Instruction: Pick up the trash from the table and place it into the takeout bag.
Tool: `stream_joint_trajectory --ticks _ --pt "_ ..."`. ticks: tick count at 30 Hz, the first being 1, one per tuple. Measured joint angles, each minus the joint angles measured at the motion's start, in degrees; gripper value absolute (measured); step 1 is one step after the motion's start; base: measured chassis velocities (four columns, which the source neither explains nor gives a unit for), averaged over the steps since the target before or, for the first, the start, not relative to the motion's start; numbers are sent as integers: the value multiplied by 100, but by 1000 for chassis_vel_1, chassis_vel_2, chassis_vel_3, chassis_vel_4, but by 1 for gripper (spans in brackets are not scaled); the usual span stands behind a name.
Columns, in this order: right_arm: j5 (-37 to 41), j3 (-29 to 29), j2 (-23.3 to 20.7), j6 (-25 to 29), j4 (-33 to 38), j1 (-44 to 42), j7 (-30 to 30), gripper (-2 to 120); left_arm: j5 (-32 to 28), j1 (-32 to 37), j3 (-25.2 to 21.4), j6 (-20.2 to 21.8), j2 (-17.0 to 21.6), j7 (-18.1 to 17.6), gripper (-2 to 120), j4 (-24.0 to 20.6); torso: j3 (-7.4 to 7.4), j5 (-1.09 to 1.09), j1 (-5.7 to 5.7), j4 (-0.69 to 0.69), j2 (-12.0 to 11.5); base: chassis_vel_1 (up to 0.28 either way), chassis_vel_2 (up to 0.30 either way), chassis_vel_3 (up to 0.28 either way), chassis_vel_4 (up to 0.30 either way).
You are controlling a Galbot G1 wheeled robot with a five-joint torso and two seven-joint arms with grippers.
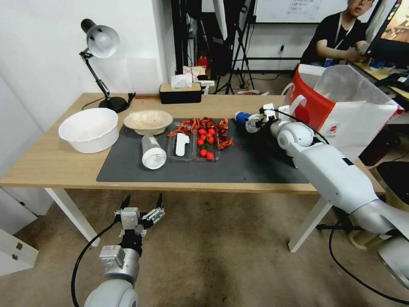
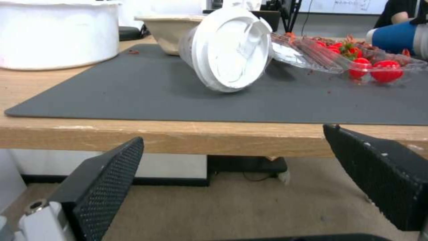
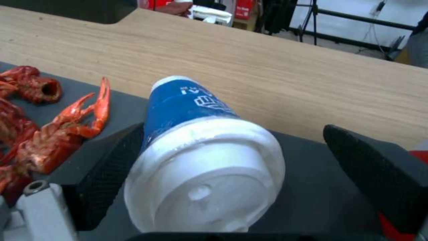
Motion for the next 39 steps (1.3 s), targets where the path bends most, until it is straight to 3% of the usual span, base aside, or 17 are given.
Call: stream_joint_trajectory --ticks 19,33,39 --pt "-71 -99 142 190 -948 317 -751 100 -7 -11 -13 -3 22 -4 100 15 0 0 0 0 0 0 0 0 0" --pt "-80 -46 204 419 -1214 314 -1215 100 -26 -24 -3 -3 53 -4 100 32 0 0 0 -1 0 0 0 0 0" --pt "-82 -48 216 521 -1186 290 -1281 81 -27 -26 4 -3 48 -4 100 33 0 0 0 -1 0 0 0 0 0"
